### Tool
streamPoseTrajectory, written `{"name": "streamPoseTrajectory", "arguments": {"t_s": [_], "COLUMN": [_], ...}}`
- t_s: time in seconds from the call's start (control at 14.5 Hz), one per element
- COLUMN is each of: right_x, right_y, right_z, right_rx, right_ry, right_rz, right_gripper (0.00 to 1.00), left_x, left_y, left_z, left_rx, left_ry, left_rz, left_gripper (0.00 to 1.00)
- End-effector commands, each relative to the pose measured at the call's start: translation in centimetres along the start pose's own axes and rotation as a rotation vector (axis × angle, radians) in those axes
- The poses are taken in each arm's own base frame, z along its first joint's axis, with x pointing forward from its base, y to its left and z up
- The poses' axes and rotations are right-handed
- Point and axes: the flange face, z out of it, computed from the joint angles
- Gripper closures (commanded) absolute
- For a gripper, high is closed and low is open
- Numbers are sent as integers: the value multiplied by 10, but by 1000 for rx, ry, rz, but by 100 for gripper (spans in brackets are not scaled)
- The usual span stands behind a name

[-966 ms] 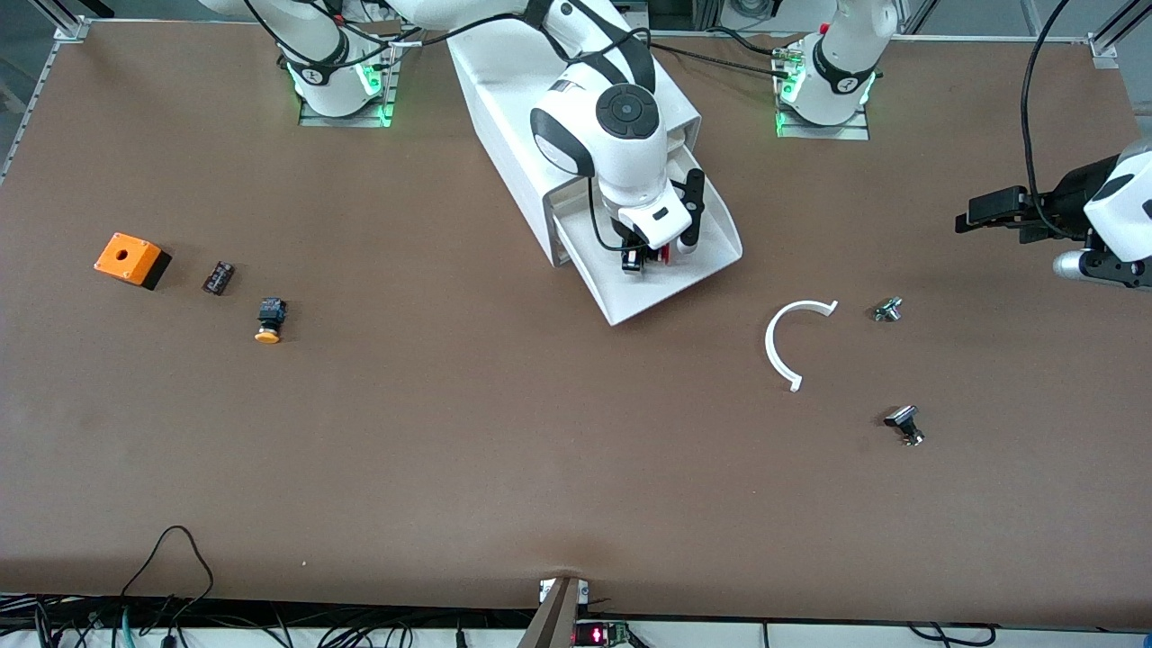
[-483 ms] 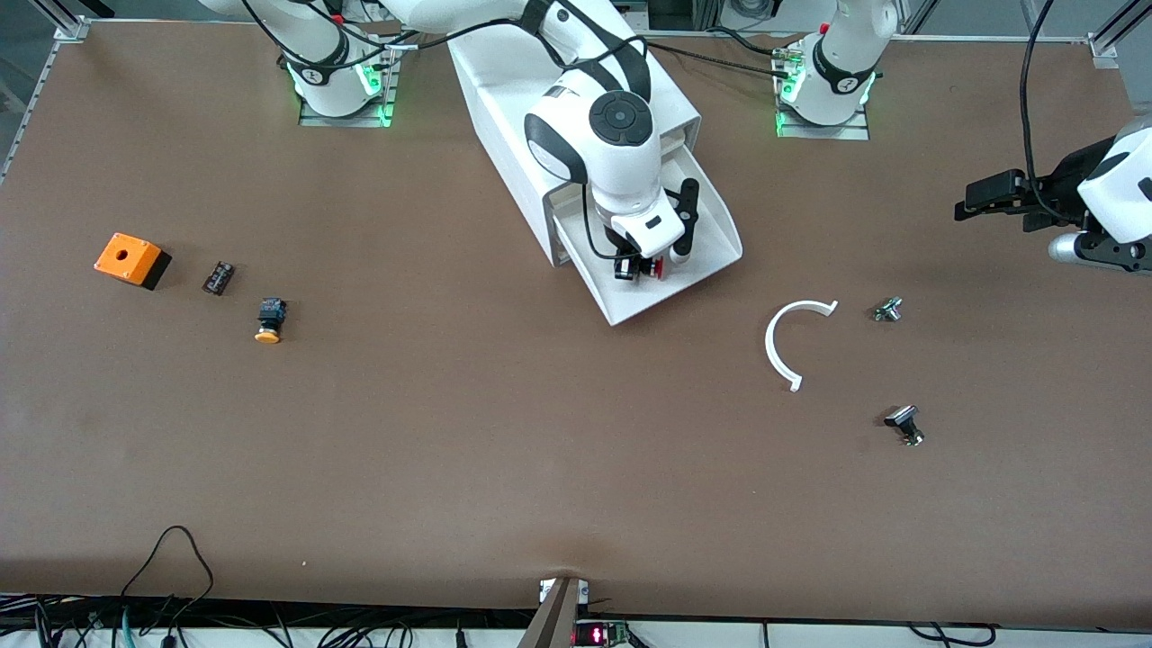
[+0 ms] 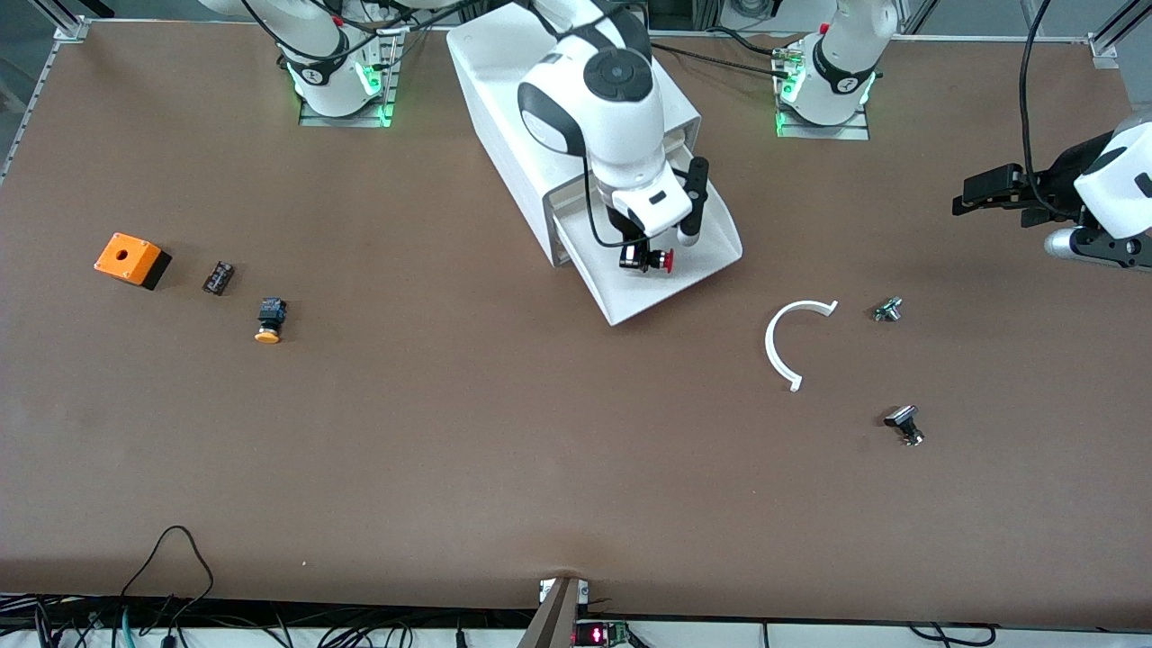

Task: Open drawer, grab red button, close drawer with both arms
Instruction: 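Lift the red button out and carry it toward the yellow button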

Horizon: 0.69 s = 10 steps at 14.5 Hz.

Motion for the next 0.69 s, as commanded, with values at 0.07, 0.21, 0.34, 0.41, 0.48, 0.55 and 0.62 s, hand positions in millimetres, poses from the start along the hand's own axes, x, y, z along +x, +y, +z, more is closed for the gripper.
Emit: {"name": "streamPoseTrajectory", "arguments": {"t_s": [0.07, 0.21, 0.34, 0.41, 0.48, 0.55, 0.62], "right_x": [-17, -39, -84, -111, -134, -163, -191], "right_y": [29, 65, 117, 141, 165, 193, 213], "right_z": [-44, -55, -60, -59, -59, -59, -50], "right_rx": [-33, -47, -59, -60, -65, -61, -24], "right_ry": [5, 9, -16, -32, -42, -44, -41], "right_rz": [56, 113, 200, 247, 293, 352, 421], "right_gripper": [88, 88, 88, 88, 87, 87, 87], "left_x": [-1, 0, -2, -3, -5, -4, 1], "left_y": [1, -3, -13, -19, -24, -27, -29], "left_z": [-5, -2, -12, -17, -30, -36, -32], "left_rx": [15, 13, 12, 13, 16, 17, 15], "left_ry": [-6, -17, 5, 17, 47, 62, 56], "left_rz": [-1, -5, -20, -31, -38, -40, -36], "left_gripper": [0, 0, 0, 0, 0, 0, 0]}}
